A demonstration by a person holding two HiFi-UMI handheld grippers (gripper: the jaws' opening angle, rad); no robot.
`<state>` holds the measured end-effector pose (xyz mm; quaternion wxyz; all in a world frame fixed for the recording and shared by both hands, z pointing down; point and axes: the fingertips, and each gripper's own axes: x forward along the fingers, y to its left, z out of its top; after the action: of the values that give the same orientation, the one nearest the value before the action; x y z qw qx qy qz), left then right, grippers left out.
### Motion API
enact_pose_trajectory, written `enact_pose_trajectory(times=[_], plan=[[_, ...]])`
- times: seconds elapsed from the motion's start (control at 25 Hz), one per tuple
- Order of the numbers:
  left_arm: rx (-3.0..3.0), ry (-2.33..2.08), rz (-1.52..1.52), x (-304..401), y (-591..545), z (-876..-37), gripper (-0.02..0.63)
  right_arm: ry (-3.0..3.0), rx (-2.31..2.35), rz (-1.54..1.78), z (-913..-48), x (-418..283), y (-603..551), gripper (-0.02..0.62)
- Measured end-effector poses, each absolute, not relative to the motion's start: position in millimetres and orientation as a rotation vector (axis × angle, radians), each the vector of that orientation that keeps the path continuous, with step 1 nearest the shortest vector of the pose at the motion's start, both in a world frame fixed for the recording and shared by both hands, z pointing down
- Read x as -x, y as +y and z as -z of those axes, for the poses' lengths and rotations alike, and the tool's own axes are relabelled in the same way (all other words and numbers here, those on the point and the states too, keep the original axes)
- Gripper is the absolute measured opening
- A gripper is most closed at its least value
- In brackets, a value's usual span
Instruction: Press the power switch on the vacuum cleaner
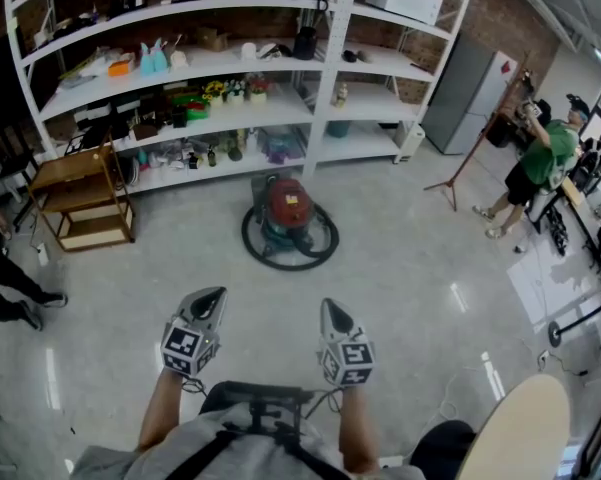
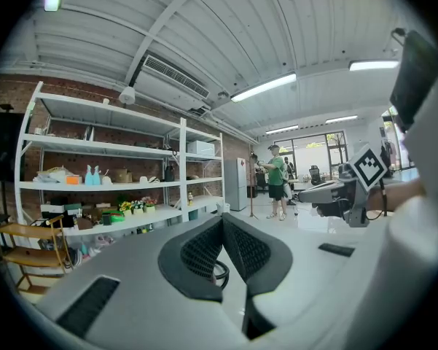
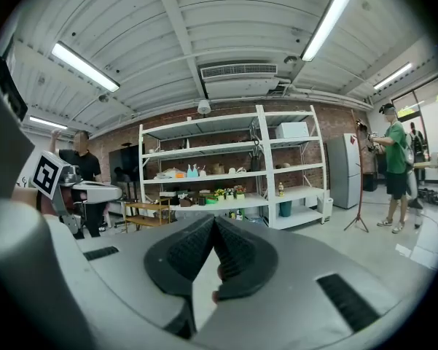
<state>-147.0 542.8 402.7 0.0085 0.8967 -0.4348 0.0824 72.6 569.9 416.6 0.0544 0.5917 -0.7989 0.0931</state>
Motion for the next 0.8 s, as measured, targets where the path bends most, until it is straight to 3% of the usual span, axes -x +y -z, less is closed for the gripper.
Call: enact_pose_trajectory(times=[0.8], plan=[[-2.822,-1.355,-0.276,139.7,430.4,-406.7,0.008,-2.402,-1.809,-0.288,-420.4,-83.7,467.0,0.009]])
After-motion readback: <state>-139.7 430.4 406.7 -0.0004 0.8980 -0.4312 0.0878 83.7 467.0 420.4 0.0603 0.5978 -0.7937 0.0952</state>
